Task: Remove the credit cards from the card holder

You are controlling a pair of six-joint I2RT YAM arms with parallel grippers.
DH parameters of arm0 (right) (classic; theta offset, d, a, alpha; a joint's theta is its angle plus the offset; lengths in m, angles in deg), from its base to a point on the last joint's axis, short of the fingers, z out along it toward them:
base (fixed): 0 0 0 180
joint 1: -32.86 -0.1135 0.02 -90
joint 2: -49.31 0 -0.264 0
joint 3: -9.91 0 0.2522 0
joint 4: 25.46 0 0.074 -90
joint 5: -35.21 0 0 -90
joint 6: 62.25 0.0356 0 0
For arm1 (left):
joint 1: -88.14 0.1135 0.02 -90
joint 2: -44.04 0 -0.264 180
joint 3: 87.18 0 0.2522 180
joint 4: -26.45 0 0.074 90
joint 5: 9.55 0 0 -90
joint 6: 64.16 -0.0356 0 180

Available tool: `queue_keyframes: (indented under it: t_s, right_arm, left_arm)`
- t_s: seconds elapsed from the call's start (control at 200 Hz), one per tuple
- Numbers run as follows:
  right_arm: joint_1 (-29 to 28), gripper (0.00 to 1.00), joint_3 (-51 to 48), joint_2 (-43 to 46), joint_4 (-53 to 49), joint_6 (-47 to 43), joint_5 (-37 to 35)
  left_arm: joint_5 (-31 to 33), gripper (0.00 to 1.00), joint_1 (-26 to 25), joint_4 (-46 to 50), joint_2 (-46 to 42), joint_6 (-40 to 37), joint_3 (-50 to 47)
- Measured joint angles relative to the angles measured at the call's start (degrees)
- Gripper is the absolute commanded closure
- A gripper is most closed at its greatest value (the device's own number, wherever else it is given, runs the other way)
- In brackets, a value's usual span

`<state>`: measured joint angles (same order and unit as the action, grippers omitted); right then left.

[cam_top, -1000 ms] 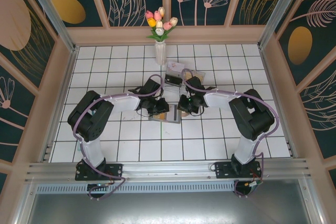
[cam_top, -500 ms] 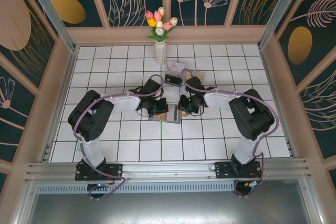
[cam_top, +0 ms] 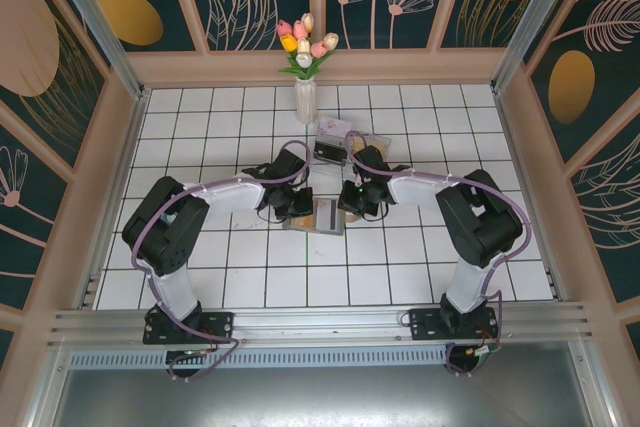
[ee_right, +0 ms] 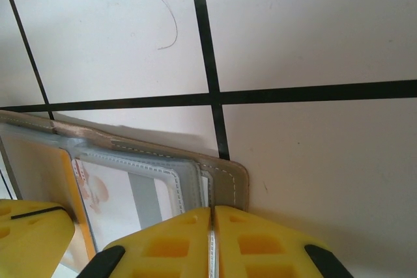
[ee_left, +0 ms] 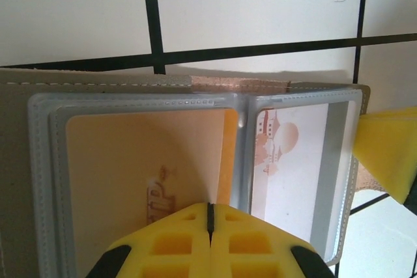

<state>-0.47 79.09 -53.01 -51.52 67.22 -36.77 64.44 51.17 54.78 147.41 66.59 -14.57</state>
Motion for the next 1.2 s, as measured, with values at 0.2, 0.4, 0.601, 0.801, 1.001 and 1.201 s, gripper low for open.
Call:
queue_keyframes:
  t_s: [0.2,0.4,0.601,0.801,1.001,1.201]
  right_arm:
    - [-0.04,0.79,0.0,3.02,-0.57,-0.15,0.0]
    - [-0.44,0.78,0.0,6.93,-0.61,0.33,0.04]
    - [-2.32,0.78,0.0,6.86,-0.81,2.93,0.11]
    - [-2.58,0.79,0.04,3.76,-0.85,4.28,0.26]
    - [-2.58,0.82,0.37,1.09,-1.14,4.37,0.5]
    - [-2.58,0.83,1.27,-0.13,-1.22,4.35,1.16]
  left_arm:
    - [-1.57,0.86,0.0,-2.6,-2.14,2.05,-0.94]
    - [-4.09,0.83,0.2,-9.55,-4.02,8.37,-5.79]
    - [-5.25,0.81,0.22,-13.16,-4.02,13.66,-9.18]
    - [-6.29,0.79,0.22,-15.21,-4.02,15.39,-9.18]
    - [-6.43,0.8,0.22,-15.19,-3.39,15.39,-8.68]
    - [-6.75,0.83,0.26,-14.58,-1.53,15.17,-7.87]
